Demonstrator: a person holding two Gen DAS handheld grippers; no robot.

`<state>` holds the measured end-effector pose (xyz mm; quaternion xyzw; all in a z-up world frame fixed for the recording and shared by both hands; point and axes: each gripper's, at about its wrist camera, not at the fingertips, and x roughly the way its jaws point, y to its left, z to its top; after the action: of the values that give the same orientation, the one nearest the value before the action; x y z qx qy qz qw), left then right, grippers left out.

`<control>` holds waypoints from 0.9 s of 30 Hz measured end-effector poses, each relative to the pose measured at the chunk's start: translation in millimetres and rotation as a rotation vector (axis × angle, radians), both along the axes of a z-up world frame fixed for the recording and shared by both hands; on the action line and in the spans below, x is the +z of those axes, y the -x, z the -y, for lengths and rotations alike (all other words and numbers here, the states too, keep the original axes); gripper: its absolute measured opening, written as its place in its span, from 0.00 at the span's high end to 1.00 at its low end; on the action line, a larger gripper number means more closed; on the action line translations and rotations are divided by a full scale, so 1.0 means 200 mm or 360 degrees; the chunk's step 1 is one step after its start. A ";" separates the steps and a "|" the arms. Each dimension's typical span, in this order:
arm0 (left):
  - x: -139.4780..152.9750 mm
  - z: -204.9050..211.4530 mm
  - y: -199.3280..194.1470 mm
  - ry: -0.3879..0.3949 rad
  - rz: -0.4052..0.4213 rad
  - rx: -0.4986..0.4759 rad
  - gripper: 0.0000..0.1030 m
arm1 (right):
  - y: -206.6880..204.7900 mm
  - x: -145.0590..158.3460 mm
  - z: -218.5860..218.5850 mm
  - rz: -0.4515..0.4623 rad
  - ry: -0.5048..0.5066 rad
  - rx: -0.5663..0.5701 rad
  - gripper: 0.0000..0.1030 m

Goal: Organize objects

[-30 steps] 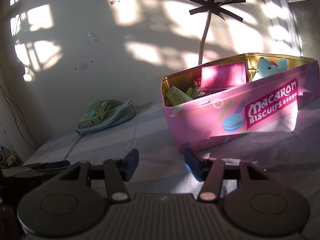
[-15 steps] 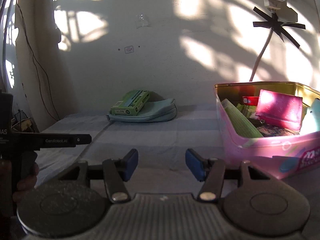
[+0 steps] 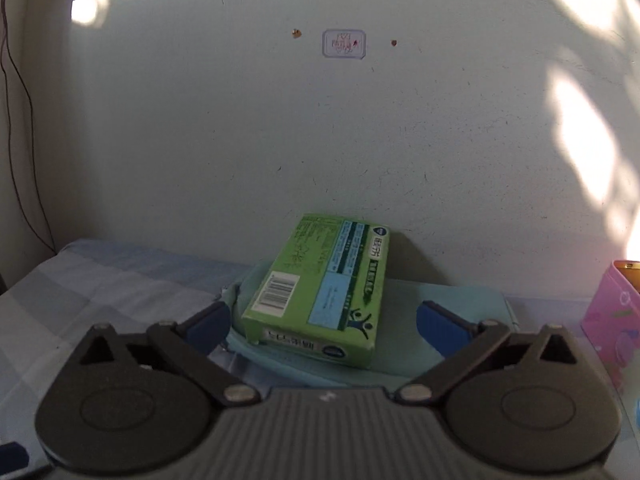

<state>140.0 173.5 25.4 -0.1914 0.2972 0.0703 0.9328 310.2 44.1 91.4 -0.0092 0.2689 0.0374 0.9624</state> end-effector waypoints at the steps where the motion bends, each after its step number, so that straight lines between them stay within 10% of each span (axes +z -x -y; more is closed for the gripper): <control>1: 0.00 0.00 0.00 0.0009 0.0004 -0.0009 0.32 | -0.05 -0.02 -0.01 -0.0034 -0.0004 -0.0027 0.00; 8: 0.01 0.02 0.00 -0.0008 0.0020 -0.0050 0.32 | -0.10 -0.12 0.09 -0.0162 -0.0020 -0.0055 0.20; 14: 0.01 0.03 0.01 0.0042 0.0065 -0.0144 0.32 | 0.40 -0.09 0.30 -0.0205 -0.0035 0.0439 0.19; 20: 0.01 0.18 0.04 0.0283 0.0145 -0.0766 0.32 | 1.11 -0.07 0.66 -0.0207 0.0152 0.0809 0.15; 27: -0.02 0.54 0.13 0.0273 0.0085 -0.1292 0.32 | 1.47 -0.10 1.06 -0.0153 -0.0007 0.0364 0.03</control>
<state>113.4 64.6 21.5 -0.1373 0.3291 -0.3332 0.8728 15.4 -167.3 72.1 -0.0359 0.3120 0.1479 0.9378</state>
